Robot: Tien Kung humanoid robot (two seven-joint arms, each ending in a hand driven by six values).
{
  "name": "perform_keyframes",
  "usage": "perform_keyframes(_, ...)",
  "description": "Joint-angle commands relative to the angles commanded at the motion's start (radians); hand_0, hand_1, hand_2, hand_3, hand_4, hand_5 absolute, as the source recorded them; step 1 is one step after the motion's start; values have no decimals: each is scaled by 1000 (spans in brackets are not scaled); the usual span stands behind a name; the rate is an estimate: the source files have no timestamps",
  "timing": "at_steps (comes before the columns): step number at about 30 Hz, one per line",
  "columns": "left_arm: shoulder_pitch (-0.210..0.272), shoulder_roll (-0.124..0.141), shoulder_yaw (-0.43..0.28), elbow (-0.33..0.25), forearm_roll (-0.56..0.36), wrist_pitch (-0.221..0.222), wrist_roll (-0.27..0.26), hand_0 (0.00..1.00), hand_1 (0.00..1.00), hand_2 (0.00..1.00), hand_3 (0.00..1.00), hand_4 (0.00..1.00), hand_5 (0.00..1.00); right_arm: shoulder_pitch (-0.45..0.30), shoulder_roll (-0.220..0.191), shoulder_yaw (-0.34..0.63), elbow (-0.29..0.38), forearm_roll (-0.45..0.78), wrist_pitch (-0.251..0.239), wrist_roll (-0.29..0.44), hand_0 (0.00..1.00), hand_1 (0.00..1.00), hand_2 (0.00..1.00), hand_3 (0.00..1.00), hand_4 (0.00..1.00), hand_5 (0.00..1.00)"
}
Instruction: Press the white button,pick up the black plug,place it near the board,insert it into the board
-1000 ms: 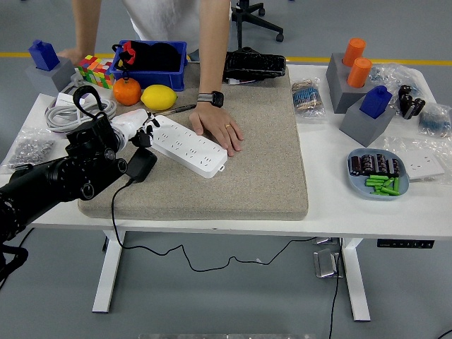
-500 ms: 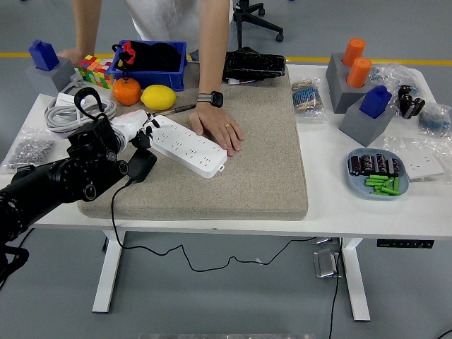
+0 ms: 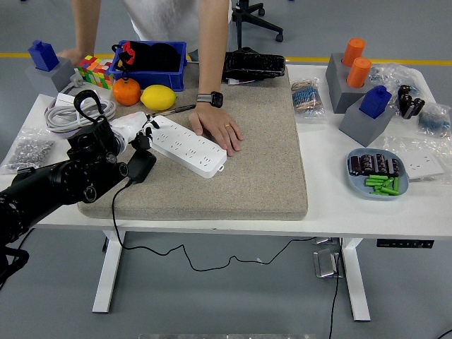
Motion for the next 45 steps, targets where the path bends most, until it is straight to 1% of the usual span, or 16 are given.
perform_keyframes(7, 9, -4, 0, -1, -2, 0, -2, 2, 2, 101, 745, 2, 2, -1, 2, 0, 0, 0, 0, 0, 682, 613, 592, 570, 646, 349)
perform_keyframes(11, 15, 5, -46, -16, 26, 5, -8, 2, 2, 101, 745, 2, 2, -2, 2, 3, 0, -2, -1, 1, 682, 613, 592, 570, 646, 349)
perform_keyframes(15, 9, 21, -111, -54, 78, 20, -25, 2, 2, 103, 742, 2, 2, -4, 1, 9, -1, -5, -2, 1, 682, 612, 592, 570, 646, 348)
perform_keyframes(19, 9, 35, -180, -89, 129, 47, -70, 13, 8, 103, 744, 2, 2, -4, 1, 12, -1, -6, -2, 1, 682, 612, 591, 570, 646, 348)
perform_keyframes(21, 14, 45, -227, -119, 165, 60, -93, 13, 8, 103, 744, 2, 2, -5, 2, 14, -1, -7, -2, 2, 682, 612, 591, 570, 646, 348)
perform_keyframes(23, 22, 57, -270, -149, 195, 64, -105, 13, 8, 103, 744, 2, 2, -4, 2, 14, 0, -8, -2, 1, 682, 612, 591, 570, 646, 348)
perform_keyframes(24, 29, 65, -299, -171, 211, 65, -112, 151, 177, 264, 727, 420, 2, -5, 2, 15, 0, -9, -2, 2, 681, 612, 591, 570, 645, 347)
perform_keyframes(29, 75, 100, -417, -272, 275, 77, -124, 151, 177, 264, 727, 420, 2, -9, 4, 20, -1, -13, -2, 2, 681, 612, 591, 570, 645, 347)
perform_keyframes(30, 89, 108, -439, -293, 290, 79, -120, 267, 438, 487, 736, 755, 2, -10, 4, 20, -1, -14, -2, 2, 680, 611, 591, 570, 644, 345)
perform_keyframes(33, 126, 130, -505, -365, 317, 88, -119, 267, 438, 487, 736, 755, 2, -13, 5, 21, -1, -16, -3, 1, 680, 611, 591, 570, 644, 345)
perform_keyframes(35, 165, 153, -555, -426, 343, 89, -111, 267, 438, 487, 736, 755, 2, -15, 6, 22, -1, -17, -3, 2, 680, 611, 591, 570, 644, 345)
perform_keyframes(36, 181, 162, -574, -453, 352, 90, -109, 577, 690, 650, 733, 845, 76, -15, 7, 22, -1, -18, -3, 2, 682, 612, 591, 570, 643, 346)
perform_keyframes(40, 259, 201, -647, -572, 382, 93, -97, 577, 690, 650, 733, 845, 76, -17, 8, 27, 1, -19, -4, 2, 682, 612, 591, 570, 643, 346)
perform_keyframes(41, 274, 210, -659, -592, 388, 94, -96, 577, 690, 650, 733, 845, 76, -18, 8, 28, 0, -20, -5, 2, 682, 612, 591, 570, 643, 346)
perform_keyframes(42, 292, 218, -672, -616, 395, 95, -94, 660, 743, 715, 748, 879, 123, -19, 9, 30, 0, -21, -5, 2, 681, 611, 589, 570, 643, 344)
perform_keyframes(45, 338, 236, -710, -664, 415, 99, -93, 660, 743, 715, 748, 879, 123, -23, 10, 36, 2, -24, -6, 3, 681, 611, 589, 570, 643, 344)
